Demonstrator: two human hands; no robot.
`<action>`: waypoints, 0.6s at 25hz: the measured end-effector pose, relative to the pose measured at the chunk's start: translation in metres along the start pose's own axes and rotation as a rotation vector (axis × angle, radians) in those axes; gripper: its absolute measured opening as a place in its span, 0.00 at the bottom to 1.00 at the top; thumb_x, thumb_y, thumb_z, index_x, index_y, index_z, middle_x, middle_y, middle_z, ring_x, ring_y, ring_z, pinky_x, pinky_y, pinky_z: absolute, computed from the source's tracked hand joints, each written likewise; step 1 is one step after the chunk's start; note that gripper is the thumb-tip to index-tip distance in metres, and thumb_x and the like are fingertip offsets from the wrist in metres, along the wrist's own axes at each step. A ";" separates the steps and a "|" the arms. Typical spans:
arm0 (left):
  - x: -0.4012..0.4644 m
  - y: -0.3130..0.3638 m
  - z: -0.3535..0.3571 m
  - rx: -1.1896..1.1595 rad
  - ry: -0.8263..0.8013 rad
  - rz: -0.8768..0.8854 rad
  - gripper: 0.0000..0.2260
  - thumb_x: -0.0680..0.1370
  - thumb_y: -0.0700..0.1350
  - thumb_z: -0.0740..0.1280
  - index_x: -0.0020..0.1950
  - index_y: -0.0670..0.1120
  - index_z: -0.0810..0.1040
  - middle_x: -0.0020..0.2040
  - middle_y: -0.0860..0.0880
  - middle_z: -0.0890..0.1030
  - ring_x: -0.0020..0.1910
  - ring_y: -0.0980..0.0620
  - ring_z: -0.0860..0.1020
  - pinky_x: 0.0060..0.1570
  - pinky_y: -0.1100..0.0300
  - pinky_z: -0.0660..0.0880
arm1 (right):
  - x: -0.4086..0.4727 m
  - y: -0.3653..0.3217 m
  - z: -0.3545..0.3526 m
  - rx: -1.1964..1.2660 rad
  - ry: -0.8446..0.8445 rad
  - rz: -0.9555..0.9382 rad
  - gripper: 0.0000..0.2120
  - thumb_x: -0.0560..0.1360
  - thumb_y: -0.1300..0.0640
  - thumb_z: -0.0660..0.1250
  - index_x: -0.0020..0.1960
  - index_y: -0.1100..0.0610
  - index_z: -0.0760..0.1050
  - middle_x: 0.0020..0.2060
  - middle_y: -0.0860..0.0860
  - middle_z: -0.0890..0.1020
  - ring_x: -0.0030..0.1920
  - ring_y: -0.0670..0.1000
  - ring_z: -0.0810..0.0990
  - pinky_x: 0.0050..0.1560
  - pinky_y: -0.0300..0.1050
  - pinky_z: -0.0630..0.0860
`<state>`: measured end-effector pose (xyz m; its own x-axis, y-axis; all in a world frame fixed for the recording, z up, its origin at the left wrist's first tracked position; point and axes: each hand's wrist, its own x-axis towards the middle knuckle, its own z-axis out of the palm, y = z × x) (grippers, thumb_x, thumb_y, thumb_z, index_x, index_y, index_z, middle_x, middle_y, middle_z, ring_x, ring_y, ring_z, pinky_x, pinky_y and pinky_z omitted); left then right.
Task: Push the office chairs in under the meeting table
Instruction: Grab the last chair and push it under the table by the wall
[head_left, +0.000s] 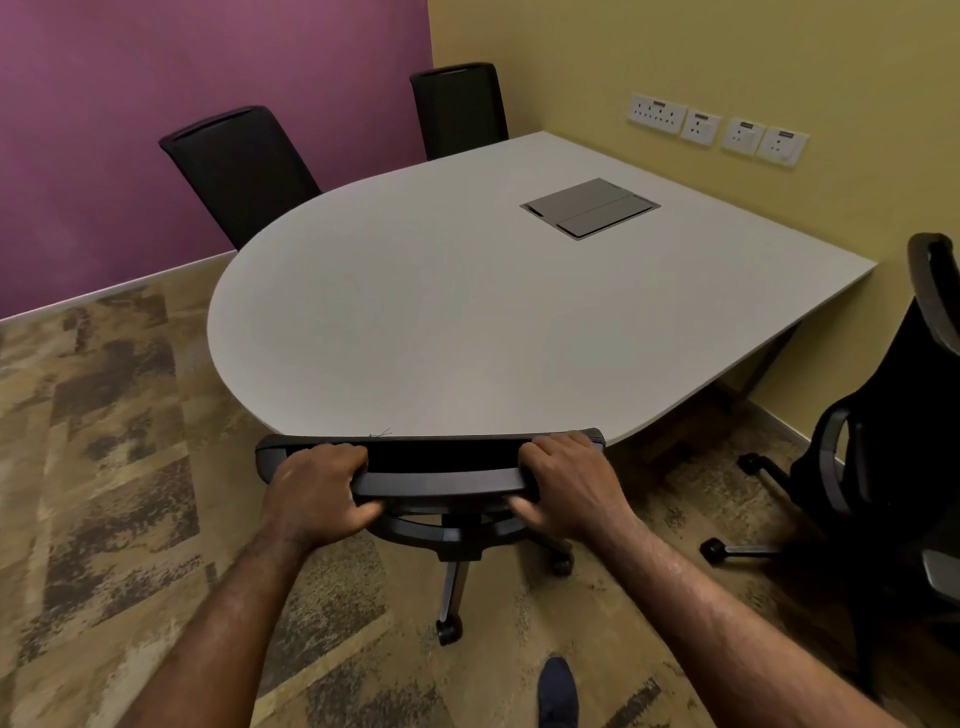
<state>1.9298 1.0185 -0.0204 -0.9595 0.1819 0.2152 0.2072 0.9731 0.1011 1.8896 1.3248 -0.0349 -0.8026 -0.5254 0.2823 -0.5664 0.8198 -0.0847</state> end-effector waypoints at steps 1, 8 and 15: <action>-0.003 0.000 -0.002 -0.011 0.017 0.017 0.19 0.64 0.67 0.68 0.38 0.55 0.68 0.32 0.57 0.70 0.31 0.54 0.68 0.30 0.59 0.63 | -0.004 0.001 -0.003 0.015 0.047 -0.008 0.21 0.69 0.36 0.63 0.49 0.53 0.74 0.43 0.51 0.80 0.43 0.52 0.76 0.51 0.52 0.75; 0.001 0.020 -0.019 -0.124 0.135 0.053 0.32 0.64 0.73 0.66 0.57 0.51 0.72 0.49 0.53 0.76 0.48 0.53 0.73 0.44 0.53 0.73 | -0.025 0.014 -0.036 0.044 0.212 0.111 0.40 0.68 0.25 0.58 0.64 0.56 0.69 0.58 0.54 0.77 0.58 0.54 0.73 0.62 0.51 0.66; 0.065 0.072 -0.030 -0.183 0.191 0.138 0.38 0.64 0.74 0.63 0.65 0.50 0.71 0.61 0.49 0.76 0.60 0.48 0.73 0.56 0.47 0.71 | -0.049 0.069 -0.077 -0.066 0.280 0.306 0.43 0.68 0.25 0.57 0.67 0.58 0.66 0.61 0.55 0.75 0.62 0.55 0.70 0.64 0.56 0.61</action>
<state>1.8886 1.0961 0.0300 -0.8701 0.2644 0.4160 0.3811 0.8961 0.2276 1.9040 1.4245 0.0194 -0.8453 -0.1805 0.5029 -0.2890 0.9461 -0.1461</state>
